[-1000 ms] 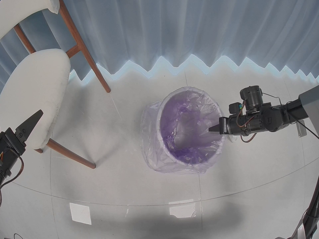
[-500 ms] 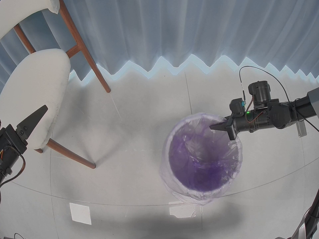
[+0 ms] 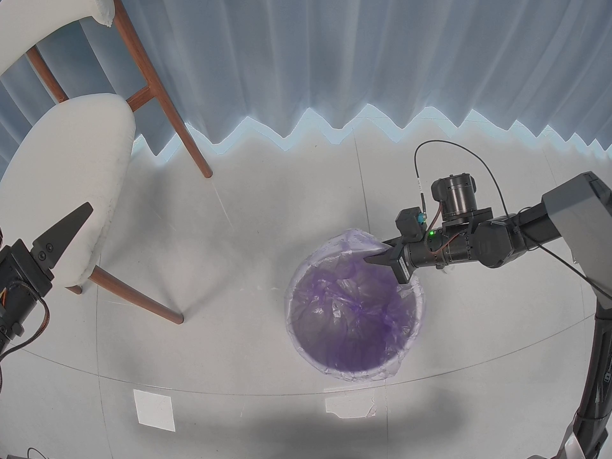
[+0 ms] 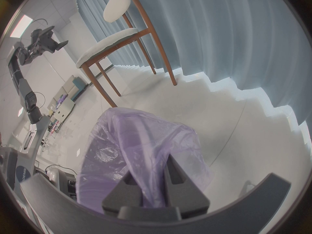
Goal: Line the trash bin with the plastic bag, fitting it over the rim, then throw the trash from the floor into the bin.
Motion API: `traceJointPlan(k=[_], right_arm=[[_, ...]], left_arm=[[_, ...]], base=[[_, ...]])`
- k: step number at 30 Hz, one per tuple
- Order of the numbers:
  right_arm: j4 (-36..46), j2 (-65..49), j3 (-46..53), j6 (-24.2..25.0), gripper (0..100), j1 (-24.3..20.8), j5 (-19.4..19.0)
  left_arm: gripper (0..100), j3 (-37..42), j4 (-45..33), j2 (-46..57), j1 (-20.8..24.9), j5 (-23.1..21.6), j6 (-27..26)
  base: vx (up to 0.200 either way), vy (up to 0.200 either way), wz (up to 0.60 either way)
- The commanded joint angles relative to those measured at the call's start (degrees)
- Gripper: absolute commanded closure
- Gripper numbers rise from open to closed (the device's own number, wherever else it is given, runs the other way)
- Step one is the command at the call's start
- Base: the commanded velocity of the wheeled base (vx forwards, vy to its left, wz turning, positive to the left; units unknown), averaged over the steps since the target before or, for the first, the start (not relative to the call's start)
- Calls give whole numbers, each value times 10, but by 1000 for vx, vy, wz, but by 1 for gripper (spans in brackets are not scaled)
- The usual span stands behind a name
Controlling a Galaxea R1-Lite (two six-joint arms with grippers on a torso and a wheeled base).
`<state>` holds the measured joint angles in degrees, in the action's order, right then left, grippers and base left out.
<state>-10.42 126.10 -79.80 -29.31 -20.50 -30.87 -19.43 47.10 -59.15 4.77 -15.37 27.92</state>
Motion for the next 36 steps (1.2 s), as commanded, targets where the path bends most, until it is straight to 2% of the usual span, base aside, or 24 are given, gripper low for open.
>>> traceJointPlan(k=[1, 7, 10, 12, 13, 20, 28, 32, 33, 34, 36], right_arm=[[-5, 55, -38, 18, 100, -12, 0], [-46, 97, -79, 45, 100, -13, 4], [-60, 102, -85, 95, 100, -20, 15], [-61, 102, -83, 105, 100, -21, 17], [-62, 102, -83, 106, 0, -20, 17], [-104, 98, -74, 110, 0, -14, 17], [-141, 10, 32, 150, 0, 6, 19], [-239, 5, 83, 151, 0, 35, 41], [-239, 5, 83, 151, 0, 35, 41], [-297, 6, 106, 155, 0, 49, 42], [-334, 6, 123, 167, 0, 58, 42]], left_arm=[[0, 1, 0, 2, -1, 0, 0], [0, 1, 0, 0, -2, 0, 0], [0, 2, -1, 1, -4, 0, 0], [0, 2, -2, 1, -4, -1, 0], [0, 2, -2, 1, -4, -1, 0], [0, 0, -2, -2, -3, -1, -1], [0, 5, -4, 2, -2, -3, -31], [0, 6, -4, 3, 0, -3, -31], [0, 6, -4, 3, 0, -3, -31], [0, 7, -4, 3, 1, -3, -31], [0, 8, -4, 3, 2, -3, -31]], base=[[0, 0, 0], [0, 0, 0], [0, 0, 0], [0, 0, 0], [0, 0, 0], [0, 0, 0], [0, 0, 0], [0, 0, 0], [0, 0, 0], [0, 0, 0], [0, 0, 0]])
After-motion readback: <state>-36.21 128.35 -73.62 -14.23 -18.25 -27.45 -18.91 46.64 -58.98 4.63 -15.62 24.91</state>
